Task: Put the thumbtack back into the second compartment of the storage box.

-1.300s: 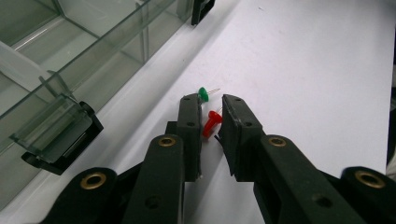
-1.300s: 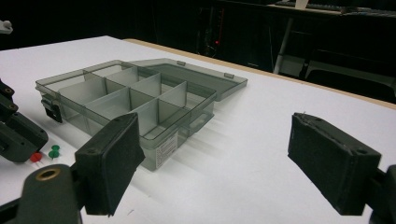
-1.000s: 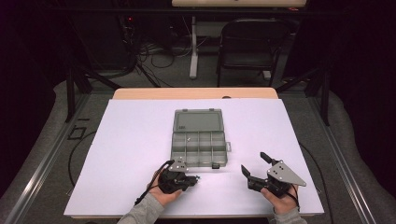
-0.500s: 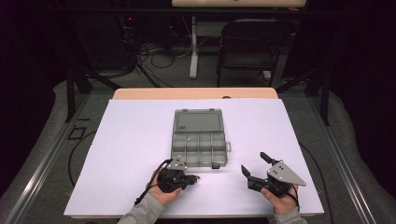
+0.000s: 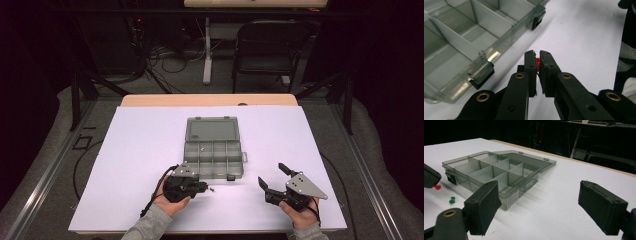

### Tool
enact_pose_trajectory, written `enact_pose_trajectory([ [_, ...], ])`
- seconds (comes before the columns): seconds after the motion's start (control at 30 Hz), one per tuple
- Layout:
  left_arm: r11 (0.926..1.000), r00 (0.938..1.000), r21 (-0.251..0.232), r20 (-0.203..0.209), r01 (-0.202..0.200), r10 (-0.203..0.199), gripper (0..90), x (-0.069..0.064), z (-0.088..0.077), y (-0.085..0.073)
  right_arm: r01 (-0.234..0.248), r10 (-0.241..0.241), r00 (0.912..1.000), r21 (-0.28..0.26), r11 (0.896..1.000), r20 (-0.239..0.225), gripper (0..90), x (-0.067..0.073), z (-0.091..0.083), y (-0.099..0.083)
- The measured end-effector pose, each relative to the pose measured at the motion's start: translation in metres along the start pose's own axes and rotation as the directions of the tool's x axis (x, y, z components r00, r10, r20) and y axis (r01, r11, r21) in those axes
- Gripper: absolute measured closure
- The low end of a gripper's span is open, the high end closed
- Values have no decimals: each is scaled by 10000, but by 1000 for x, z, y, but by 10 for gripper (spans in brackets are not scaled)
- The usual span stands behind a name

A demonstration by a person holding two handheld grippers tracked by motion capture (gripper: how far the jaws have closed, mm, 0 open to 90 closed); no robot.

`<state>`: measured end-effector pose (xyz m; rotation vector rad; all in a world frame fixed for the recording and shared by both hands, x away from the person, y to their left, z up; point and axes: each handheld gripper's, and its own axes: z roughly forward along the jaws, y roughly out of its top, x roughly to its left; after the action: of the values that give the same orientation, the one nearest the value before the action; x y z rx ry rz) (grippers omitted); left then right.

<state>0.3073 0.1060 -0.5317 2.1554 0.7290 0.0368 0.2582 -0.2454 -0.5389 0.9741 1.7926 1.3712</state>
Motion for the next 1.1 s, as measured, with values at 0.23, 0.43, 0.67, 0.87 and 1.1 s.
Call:
enact_pose_trajectory([
  [0.23,9993,9999,-344,-102,130,-133,844,3,-11,10,12,-12,10000,14,10000,3,166,0,0,0],
  [0.43,9985,9997,-534,-226,98,-110,844,6,-17,19,-7,7,10000,12,10000,10,166,0,0,0],
  [0.67,9964,9986,-825,-455,216,-254,844,16,-25,36,-9,9,10000,27,10000,2,166,0,0,0],
  [0.87,9957,9979,-882,-558,288,-338,843,23,-25,45,-5,5,10000,24,10000,0,166,-1,0,0],
  [1.1,9953,9965,-889,-710,381,-444,844,32,-22,52,-20,20,10000,27,10000,3,166,-1,0,0],
])
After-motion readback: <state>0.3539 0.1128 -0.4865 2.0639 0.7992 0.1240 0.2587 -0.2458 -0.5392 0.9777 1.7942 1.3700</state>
